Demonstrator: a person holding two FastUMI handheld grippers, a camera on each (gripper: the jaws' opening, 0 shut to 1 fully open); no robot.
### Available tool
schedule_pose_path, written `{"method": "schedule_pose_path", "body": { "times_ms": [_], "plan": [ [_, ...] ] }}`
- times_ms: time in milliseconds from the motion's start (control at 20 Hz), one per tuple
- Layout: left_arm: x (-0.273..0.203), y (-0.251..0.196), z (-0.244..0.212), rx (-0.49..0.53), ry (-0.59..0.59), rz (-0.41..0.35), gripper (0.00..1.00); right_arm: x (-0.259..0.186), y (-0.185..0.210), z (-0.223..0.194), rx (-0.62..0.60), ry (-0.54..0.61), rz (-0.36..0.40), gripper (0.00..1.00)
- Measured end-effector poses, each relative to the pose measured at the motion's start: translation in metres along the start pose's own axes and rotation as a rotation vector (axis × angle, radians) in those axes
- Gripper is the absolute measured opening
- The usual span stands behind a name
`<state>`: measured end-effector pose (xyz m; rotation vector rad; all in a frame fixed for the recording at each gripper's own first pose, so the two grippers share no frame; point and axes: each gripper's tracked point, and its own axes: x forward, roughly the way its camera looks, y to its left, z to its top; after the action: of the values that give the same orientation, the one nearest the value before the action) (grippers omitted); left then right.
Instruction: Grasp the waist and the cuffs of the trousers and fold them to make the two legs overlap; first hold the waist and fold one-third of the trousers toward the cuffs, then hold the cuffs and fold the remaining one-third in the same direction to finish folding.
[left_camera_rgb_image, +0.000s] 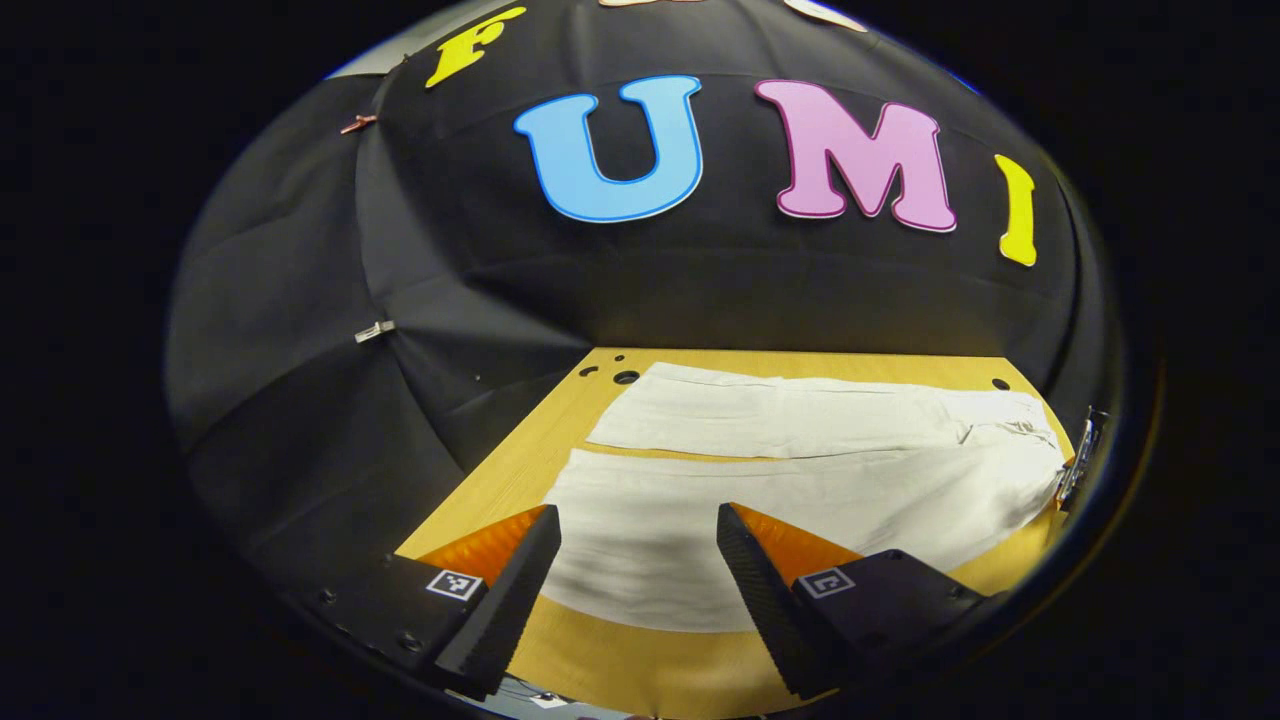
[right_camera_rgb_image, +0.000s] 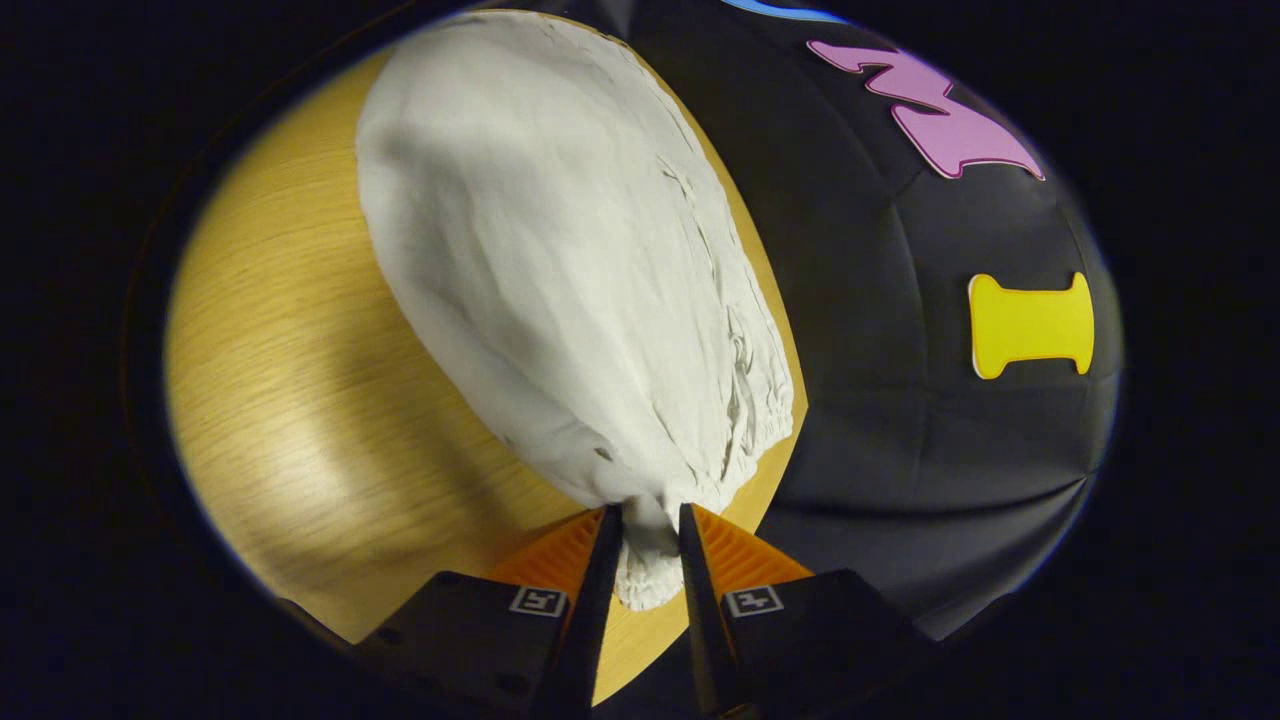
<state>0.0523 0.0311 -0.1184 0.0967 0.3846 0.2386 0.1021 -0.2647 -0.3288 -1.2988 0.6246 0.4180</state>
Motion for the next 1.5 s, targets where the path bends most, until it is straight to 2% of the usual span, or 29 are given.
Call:
{"method": "schedule_pose_path", "body": {
  "times_ms": [100, 150, 200, 350, 450, 600, 800, 1050, 1200, 1350, 1500],
  "plan": [
    [0.0, 0.014, -0.009, -0.023, 0.019, 0.027, 0.98, 0.002, 0.008, -0.003, 0.011, 0.003, 0.036, 0.3],
    [0.0, 0.022, -0.015, -0.032, 0.03, 0.043, 0.99, 0.004, 0.007, -0.004, -0.003, 0.004, 0.033, 0.17],
    [0.001, 0.03, -0.02, -0.043, 0.042, 0.059, 0.99, 0.002, 0.008, -0.001, -0.008, 0.008, 0.04, 0.11],
    [0.003, 0.052, -0.036, -0.056, 0.073, 0.095, 0.98, 0.004, 0.007, -0.003, 0.084, 0.022, 0.104, 0.07],
    [0.011, 0.069, -0.042, -0.013, 0.078, 0.106, 0.98, 0.004, 0.007, -0.003, 0.101, 0.029, 0.155, 0.05],
    [0.032, 0.09, -0.054, 0.179, 0.094, 0.11, 0.98, 0.003, 0.008, -0.003, 0.044, 0.014, 0.154, 0.05],
    [0.059, 0.107, -0.083, 0.534, 0.137, 0.063, 0.98, 0.003, 0.008, -0.004, 0.067, 0.006, 0.171, 0.05],
    [0.079, 0.121, -0.134, 0.938, 0.231, -0.117, 0.98, 0.001, 0.009, -0.004, 0.064, -0.011, 0.202, 0.05],
    [0.098, 0.145, -0.156, 1.179, 0.285, -0.17, 0.98, 0.001, 0.009, -0.004, 0.031, -0.01, 0.192, 0.05],
    [0.11, 0.154, -0.163, 1.345, 0.296, -0.205, 0.97, 0.002, 0.01, -0.004, 0.022, -0.004, 0.189, 0.06],
    [0.125, 0.144, -0.156, 1.429, 0.258, -0.225, 0.9, 0.001, 0.009, -0.003, 0.032, 0.0, 0.193, 0.05]
  ]
}}
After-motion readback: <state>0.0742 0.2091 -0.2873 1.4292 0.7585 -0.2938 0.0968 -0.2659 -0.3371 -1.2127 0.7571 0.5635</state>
